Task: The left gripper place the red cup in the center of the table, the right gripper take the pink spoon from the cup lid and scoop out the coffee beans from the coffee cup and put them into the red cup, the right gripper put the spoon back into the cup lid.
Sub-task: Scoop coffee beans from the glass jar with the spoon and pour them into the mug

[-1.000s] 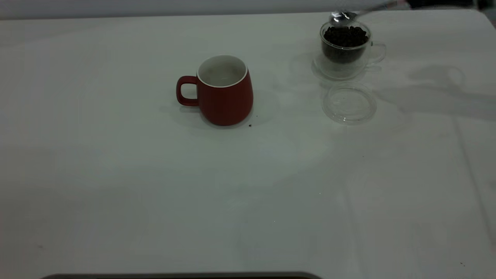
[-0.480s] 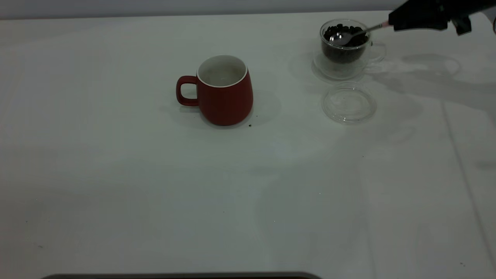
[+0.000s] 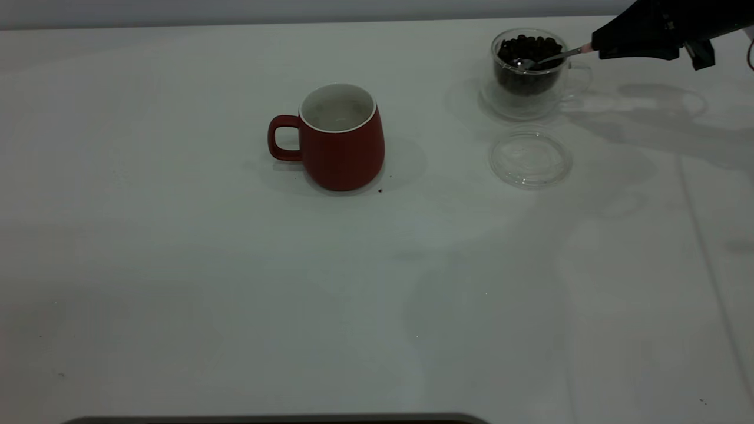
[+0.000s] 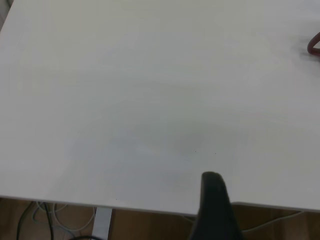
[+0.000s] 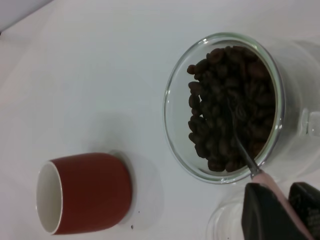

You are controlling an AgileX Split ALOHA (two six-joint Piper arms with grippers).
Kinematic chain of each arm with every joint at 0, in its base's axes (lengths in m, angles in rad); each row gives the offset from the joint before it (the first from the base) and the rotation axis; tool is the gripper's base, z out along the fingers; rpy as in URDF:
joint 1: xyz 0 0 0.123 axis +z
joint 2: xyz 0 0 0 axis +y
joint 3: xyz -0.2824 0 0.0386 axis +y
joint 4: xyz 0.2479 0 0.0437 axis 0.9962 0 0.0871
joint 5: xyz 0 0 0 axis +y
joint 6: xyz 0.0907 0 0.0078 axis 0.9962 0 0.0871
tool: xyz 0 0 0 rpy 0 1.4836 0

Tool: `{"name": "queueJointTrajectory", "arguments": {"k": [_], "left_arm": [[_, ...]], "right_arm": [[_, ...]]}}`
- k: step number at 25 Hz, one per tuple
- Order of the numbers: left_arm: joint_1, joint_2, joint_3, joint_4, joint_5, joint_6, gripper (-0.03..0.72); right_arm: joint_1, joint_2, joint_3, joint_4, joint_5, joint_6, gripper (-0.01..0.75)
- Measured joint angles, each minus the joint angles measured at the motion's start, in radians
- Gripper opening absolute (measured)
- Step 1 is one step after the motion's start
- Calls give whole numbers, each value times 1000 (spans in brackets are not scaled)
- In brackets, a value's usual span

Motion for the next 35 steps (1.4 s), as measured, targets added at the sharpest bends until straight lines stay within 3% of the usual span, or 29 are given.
{"name": "queueJointTrajectory", "arguments": {"k": [35], "left_arm": [[0,0,0,0,0,0,586]], "right_arm": [[-15,2,0,23,65,162,94]]}}
